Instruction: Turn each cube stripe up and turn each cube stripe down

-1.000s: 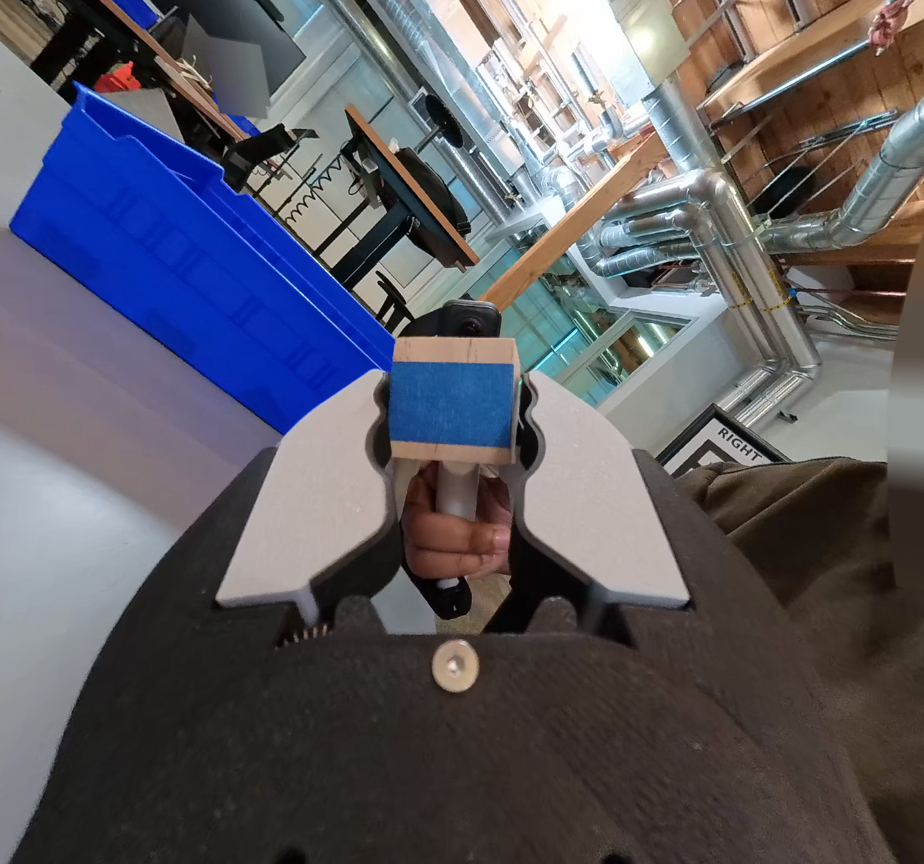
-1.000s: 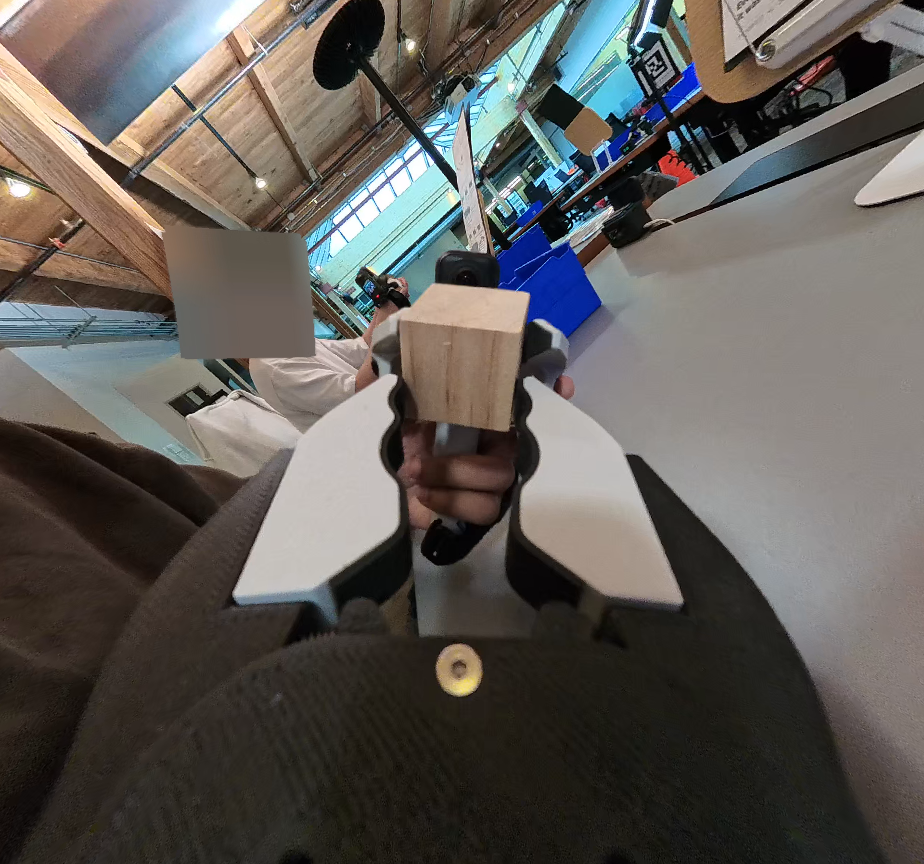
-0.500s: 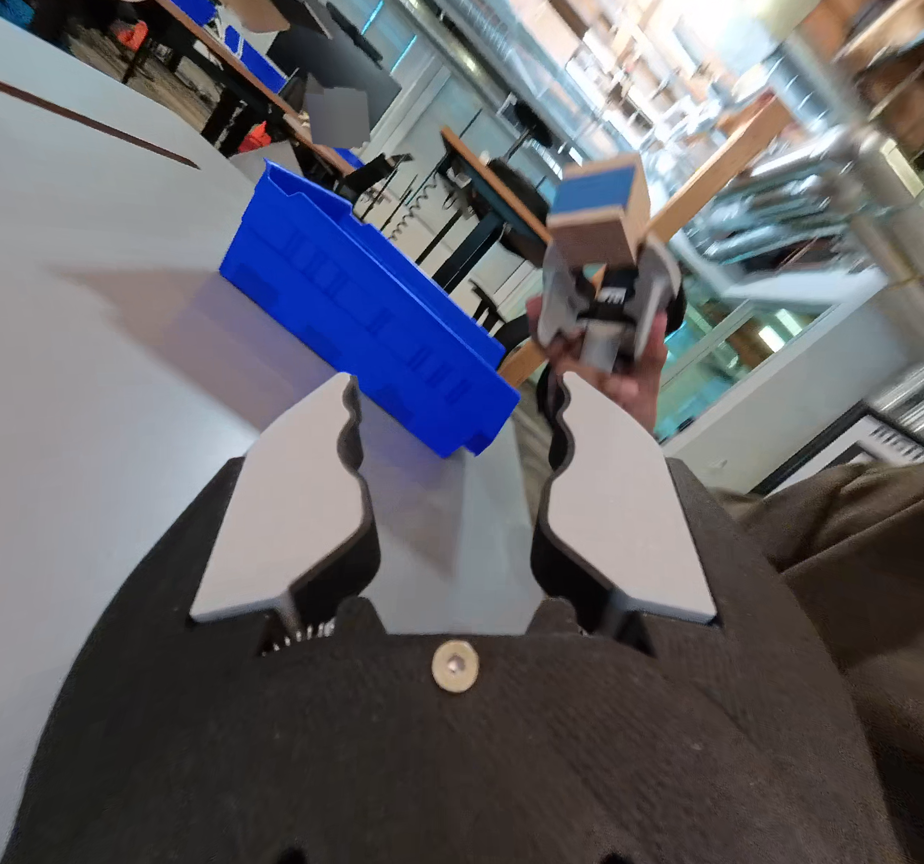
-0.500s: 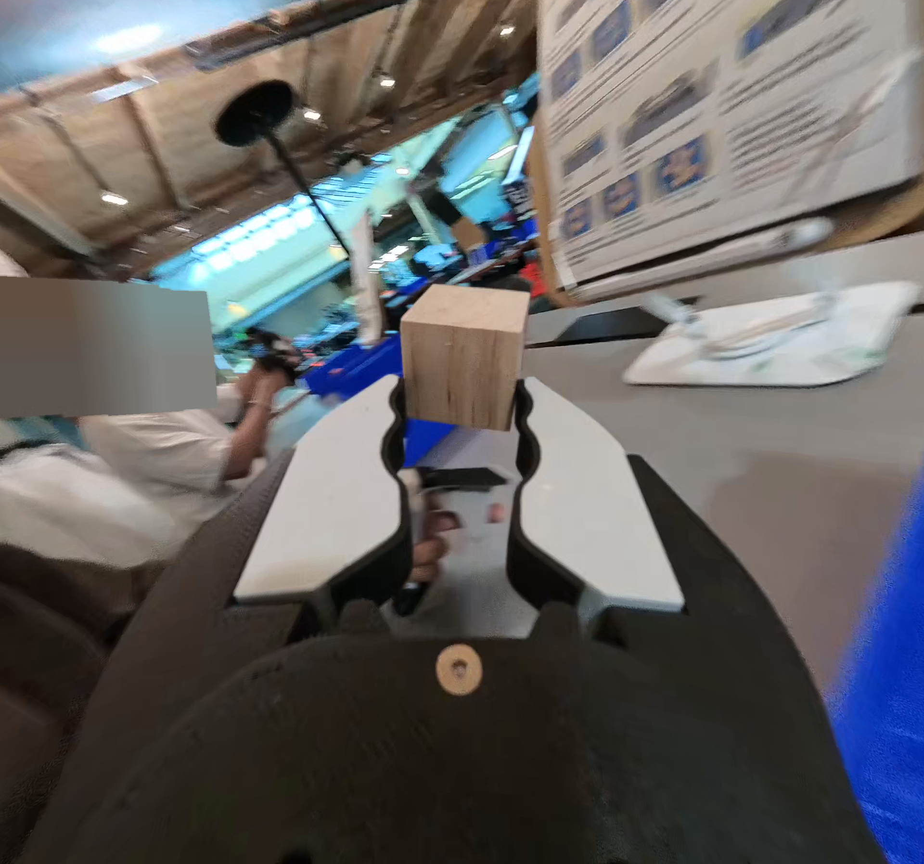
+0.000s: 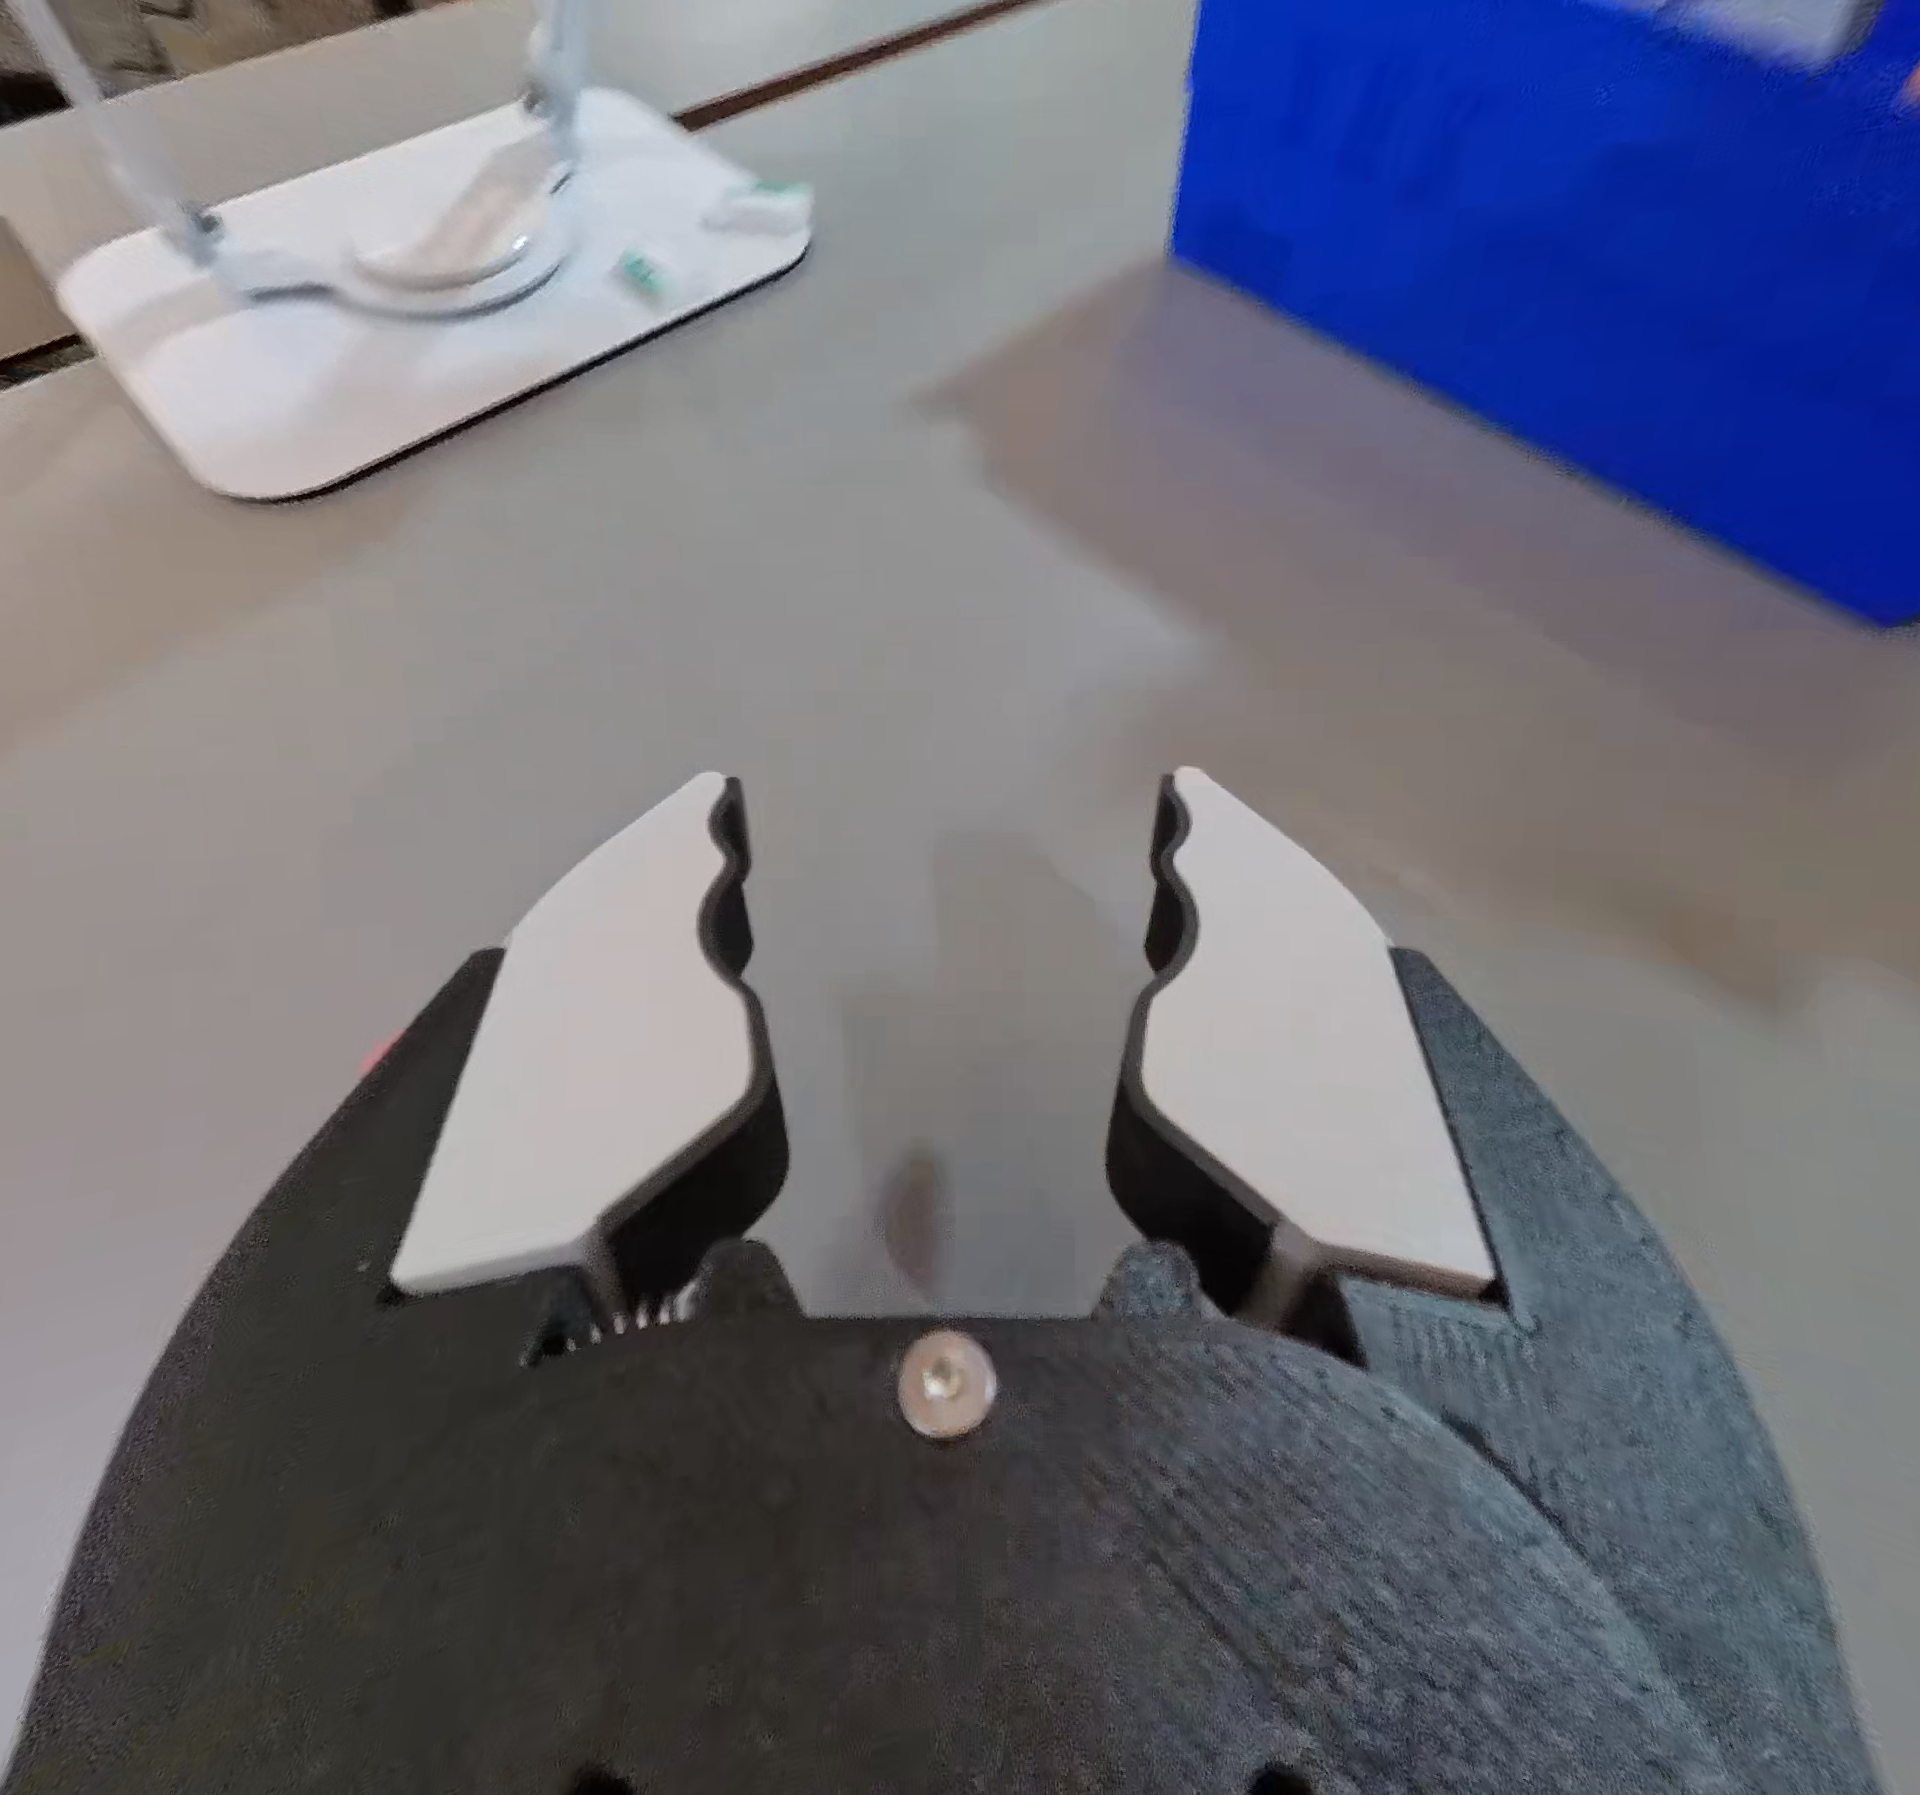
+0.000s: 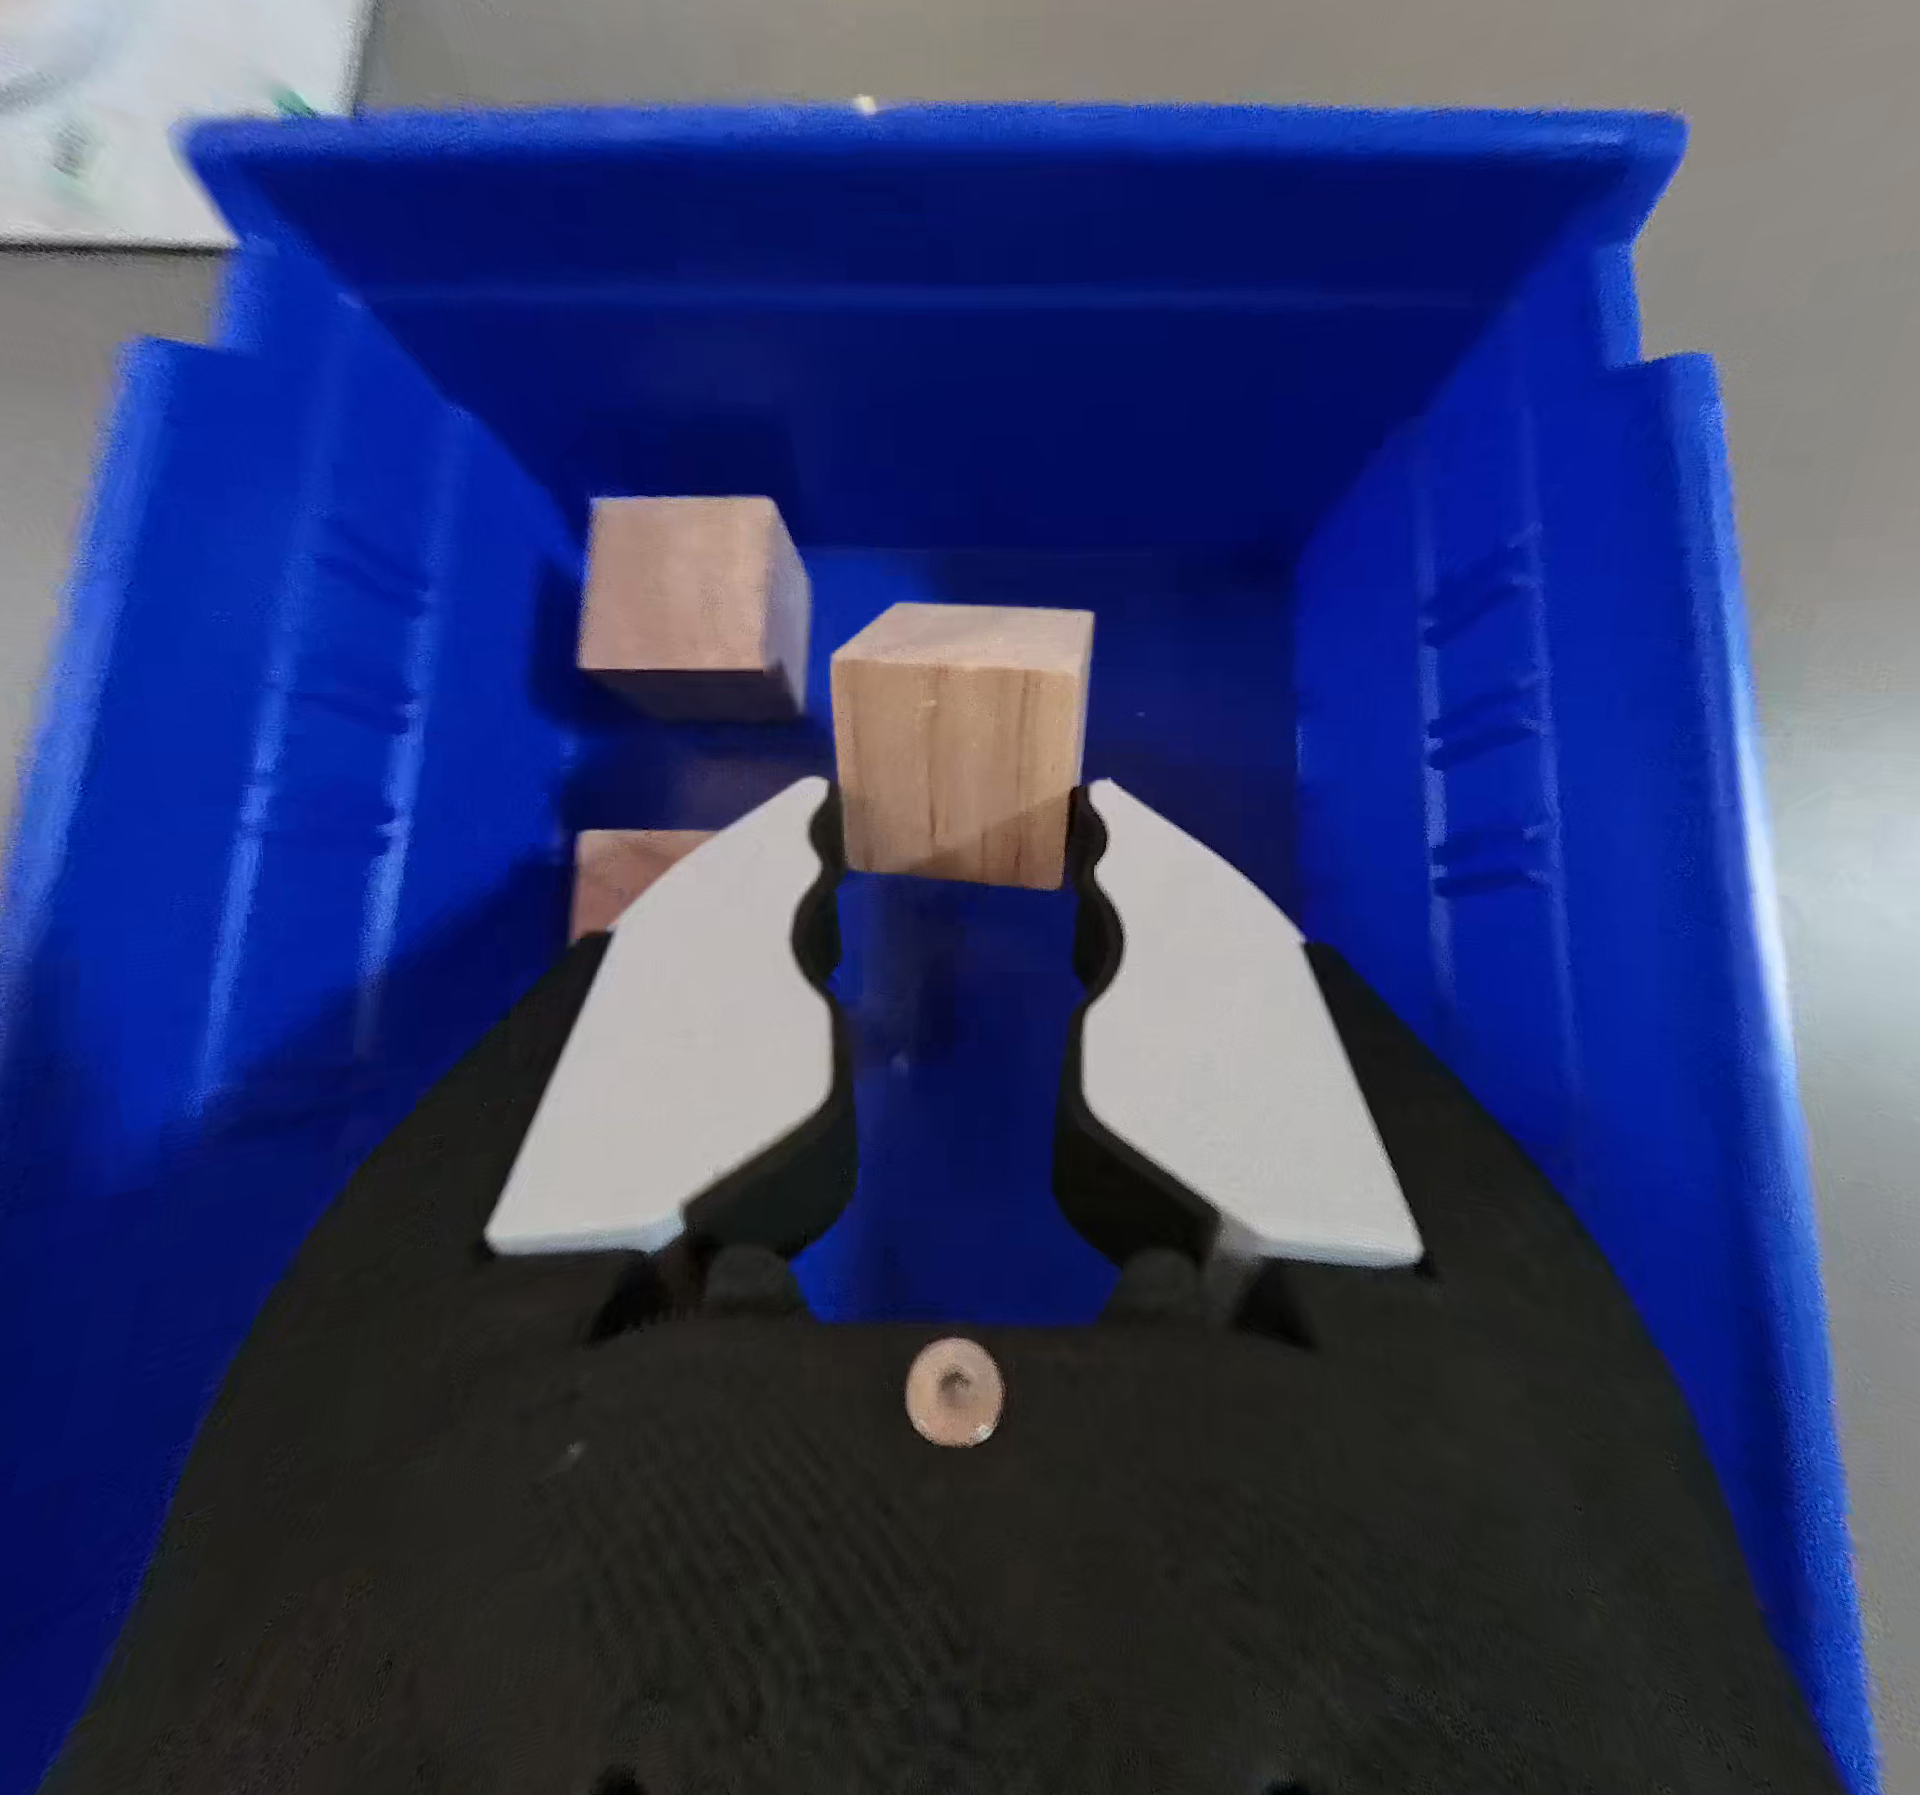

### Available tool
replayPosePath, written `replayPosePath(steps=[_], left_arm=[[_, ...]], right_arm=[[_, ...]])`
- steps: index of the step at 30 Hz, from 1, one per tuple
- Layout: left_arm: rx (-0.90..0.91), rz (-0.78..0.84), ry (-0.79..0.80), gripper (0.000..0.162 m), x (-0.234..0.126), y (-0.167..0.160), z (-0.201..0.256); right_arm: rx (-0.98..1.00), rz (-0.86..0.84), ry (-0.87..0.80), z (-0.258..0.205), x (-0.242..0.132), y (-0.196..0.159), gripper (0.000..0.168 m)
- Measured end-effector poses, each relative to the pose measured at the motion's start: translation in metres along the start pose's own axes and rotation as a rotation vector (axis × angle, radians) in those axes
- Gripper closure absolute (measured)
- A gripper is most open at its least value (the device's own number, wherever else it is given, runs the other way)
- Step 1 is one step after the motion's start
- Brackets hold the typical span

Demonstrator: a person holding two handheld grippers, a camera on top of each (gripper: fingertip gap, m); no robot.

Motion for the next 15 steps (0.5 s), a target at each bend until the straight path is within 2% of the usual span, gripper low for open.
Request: replayPosePath(steps=[4,8,11,15], left_arm=[[0.124,-0.096,0.119,0.083,0.002,-0.018,-0.015],[0.196,-0.152,0.179,0.082,-0.002,-0.025,-0.022],[0.318,-0.214,0.238,0.08,-0.007,-0.03,-0.026],[0.436,-0.201,0.286,0.085,-0.01,-0.029,-0.023]], right_arm=[[-0.031,-0.083,-0.044,0.002,0.022,-0.009,0.125],[0.016,-0.088,-0.033,0.003,0.034,-0.003,0.125],[0.023,-0.074,-0.038,0.004,0.039,0.001,0.125],[-0.023,-0.064,-0.048,0.001,0.035,0.002,0.105]])
Point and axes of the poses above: each gripper's, where its closed fingertips meet, x out along the fingers, y out of its top, z = x × y across the jaws, the point moved 5 cm from there along -x, back along the fingers, and after that the axes turned 11 degrees about z, right-handed, at the moved point
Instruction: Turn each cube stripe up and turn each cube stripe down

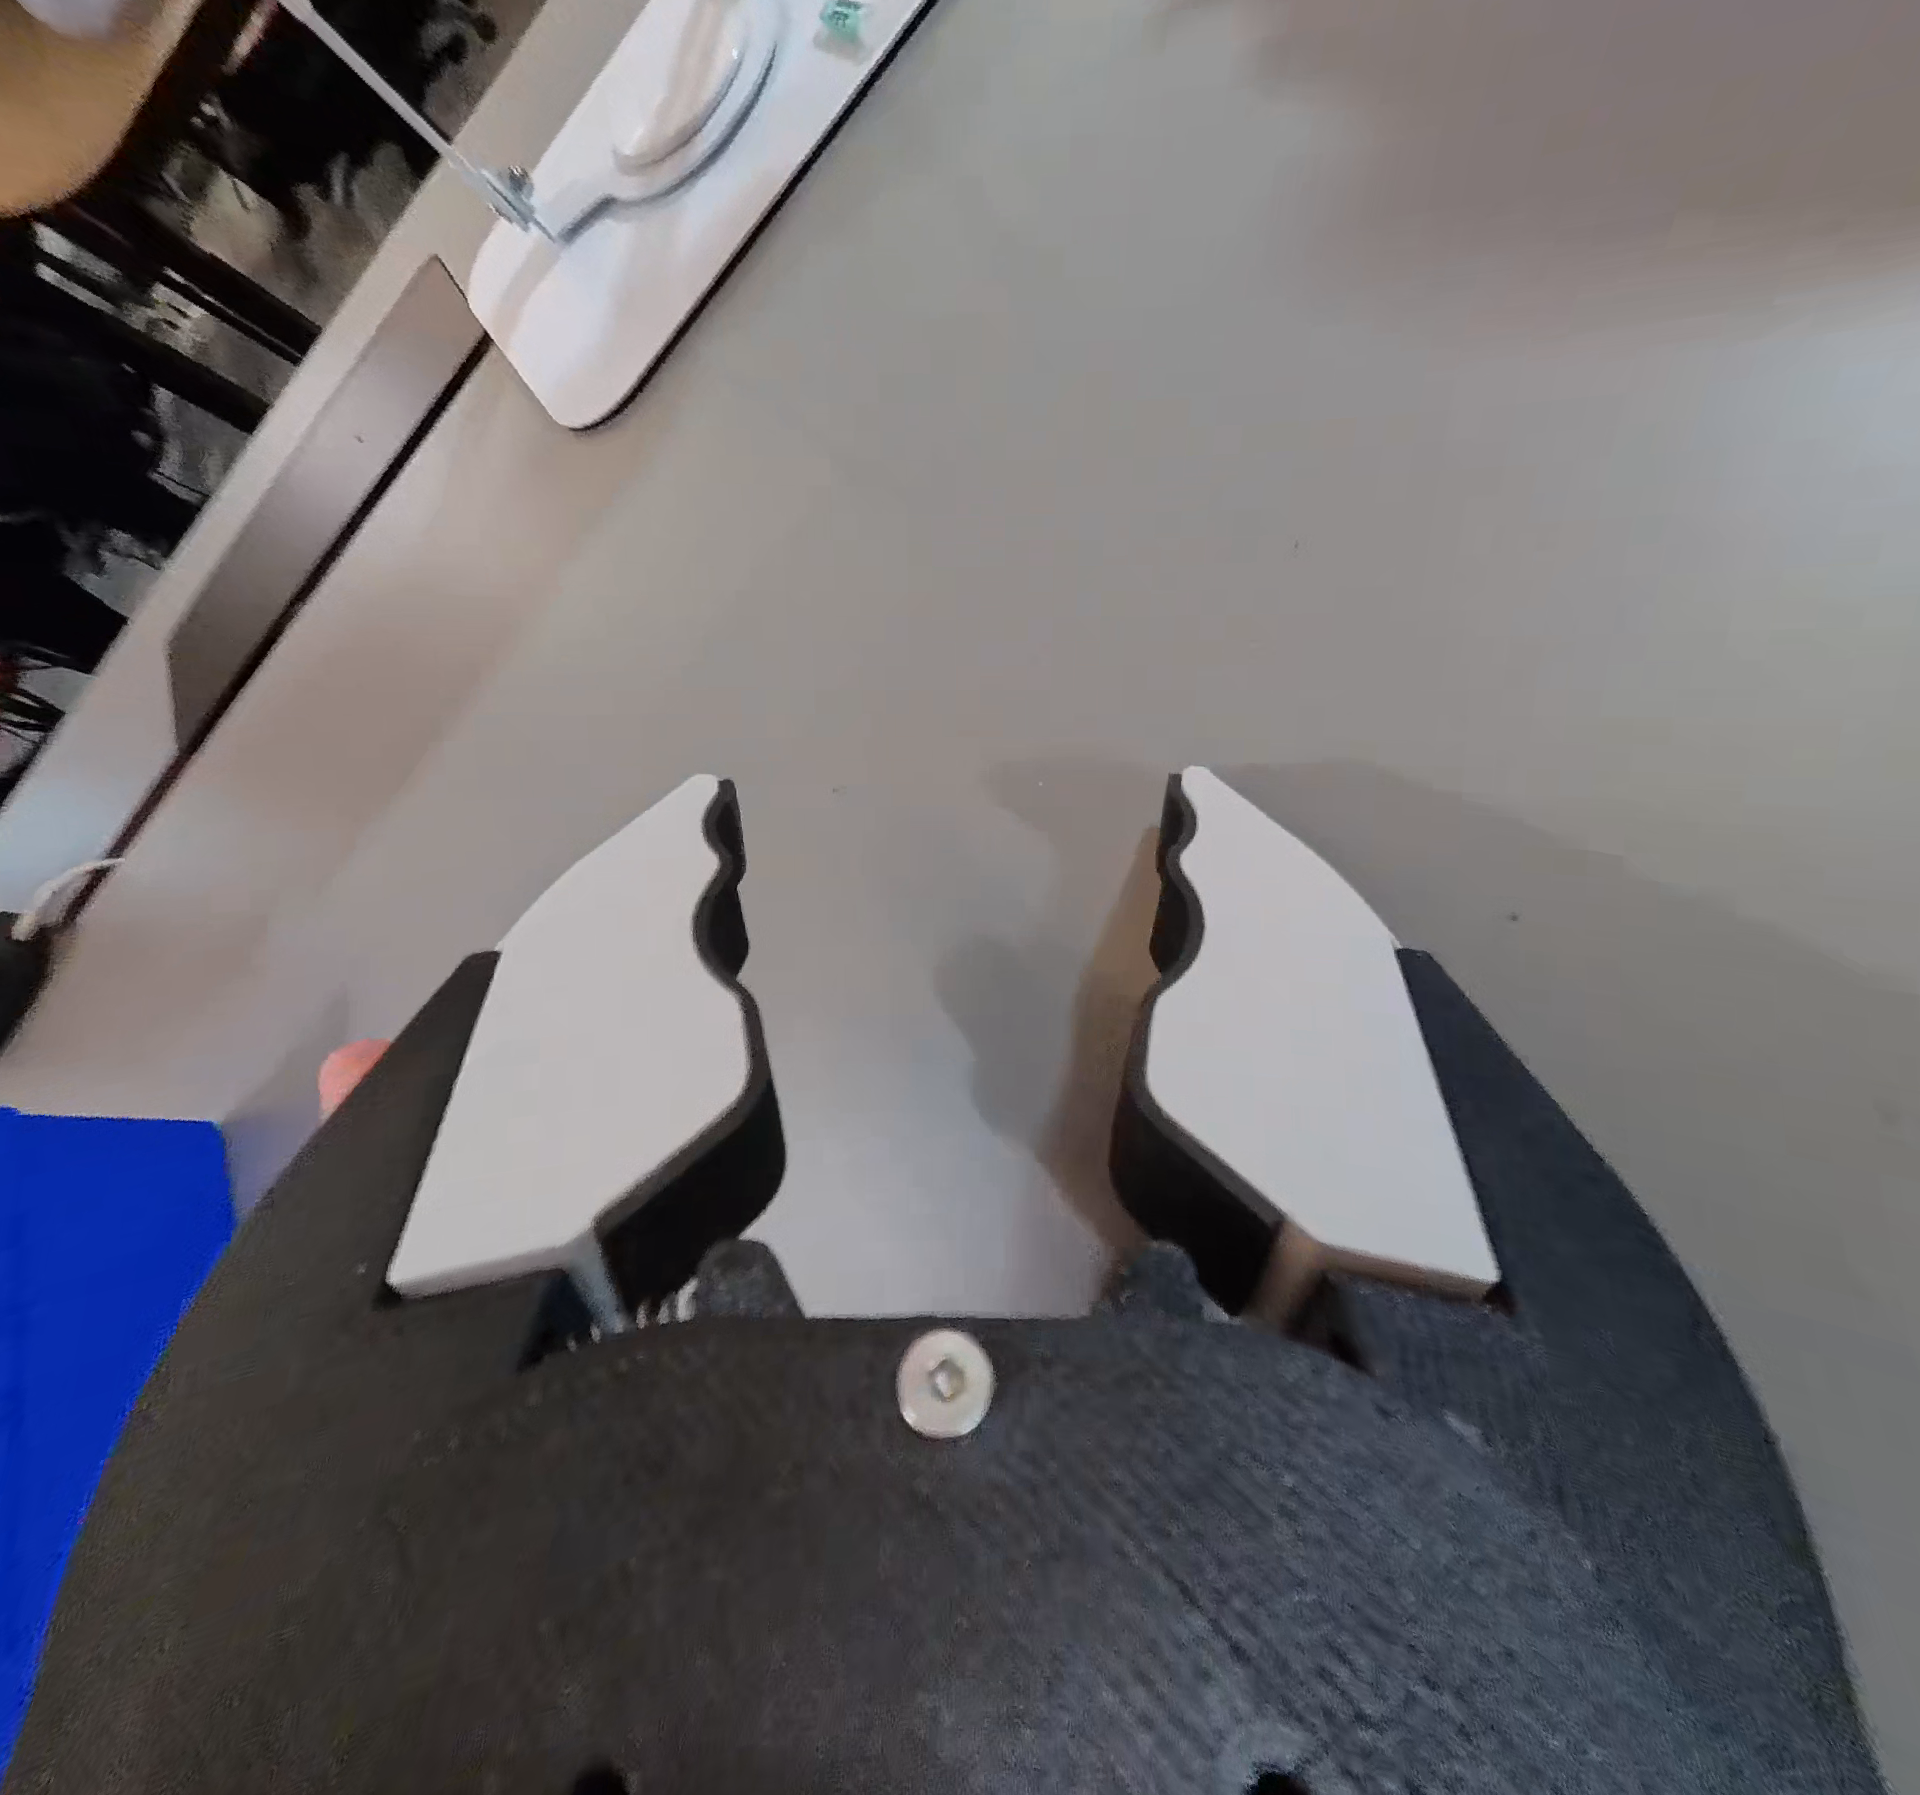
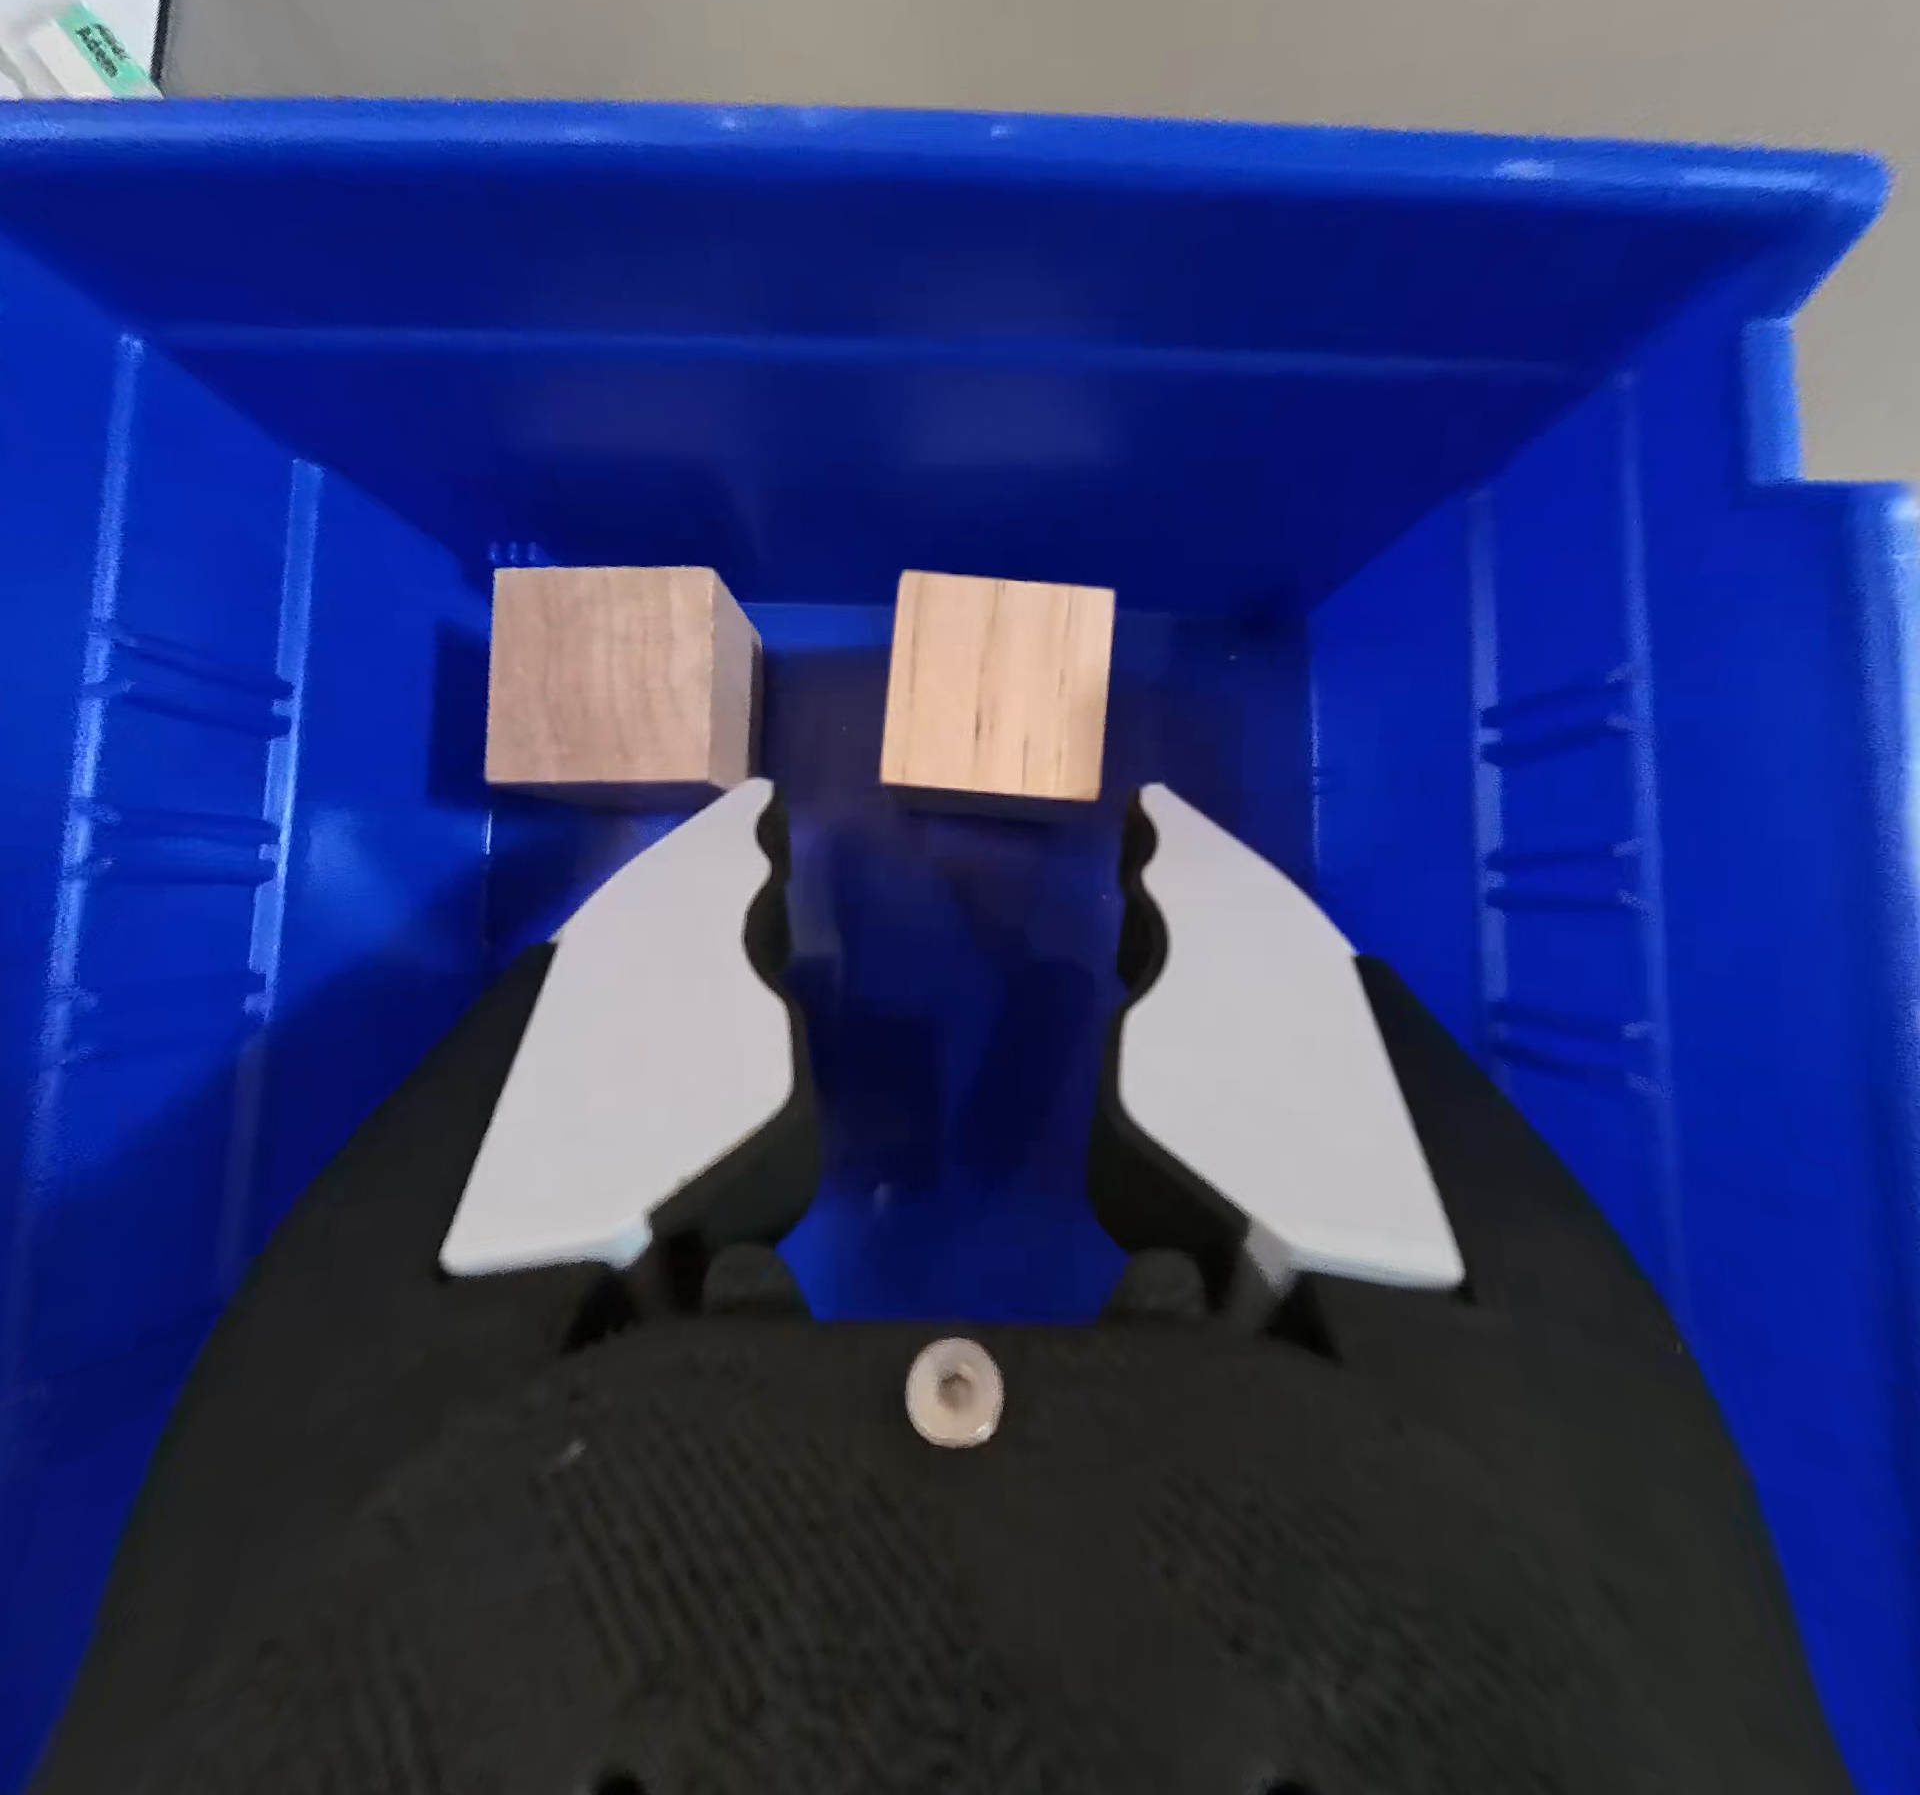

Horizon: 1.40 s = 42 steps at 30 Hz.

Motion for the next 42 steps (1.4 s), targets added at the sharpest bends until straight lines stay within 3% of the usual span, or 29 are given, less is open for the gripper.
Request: replayPosePath(steps=[6,9,17,21,25,33,42], left_arm=[[0.114,-0.021,0.054,0.083,-0.003,0.001,0.001],[0.163,-0.008,0.07,0.083,-0.005,0.004,0.002],[0.248,-0.003,0.133,0.083,-0.006,0.009,0.0],[0.249,0.006,0.148,0.084,-0.007,0.01,-0.003],[0.163,0.045,0.141,0.084,-0.01,0.013,-0.012],[-0.082,0.113,0.315,0.085,-0.045,0.015,-0.113],[-0.291,0.095,0.558,0.086,-0.11,-0.036,-0.252]], right_arm=[[-0.124,0.141,-0.121,-0.005,-0.057,0.019,0.102],[-0.118,0.249,-0.067,-0.033,-0.092,0.018,0.106],[-0.004,0.376,0.489,-0.17,-0.159,-0.02,0.112],[0.094,0.359,0.742,-0.228,-0.161,-0.049,0.116],[0.2,0.314,0.885,-0.254,-0.154,-0.066,0.118],[0.153,0.25,0.951,-0.273,-0.148,-0.086,0.118],[0.204,0.257,0.935,-0.263,-0.15,-0.086,0.12]])
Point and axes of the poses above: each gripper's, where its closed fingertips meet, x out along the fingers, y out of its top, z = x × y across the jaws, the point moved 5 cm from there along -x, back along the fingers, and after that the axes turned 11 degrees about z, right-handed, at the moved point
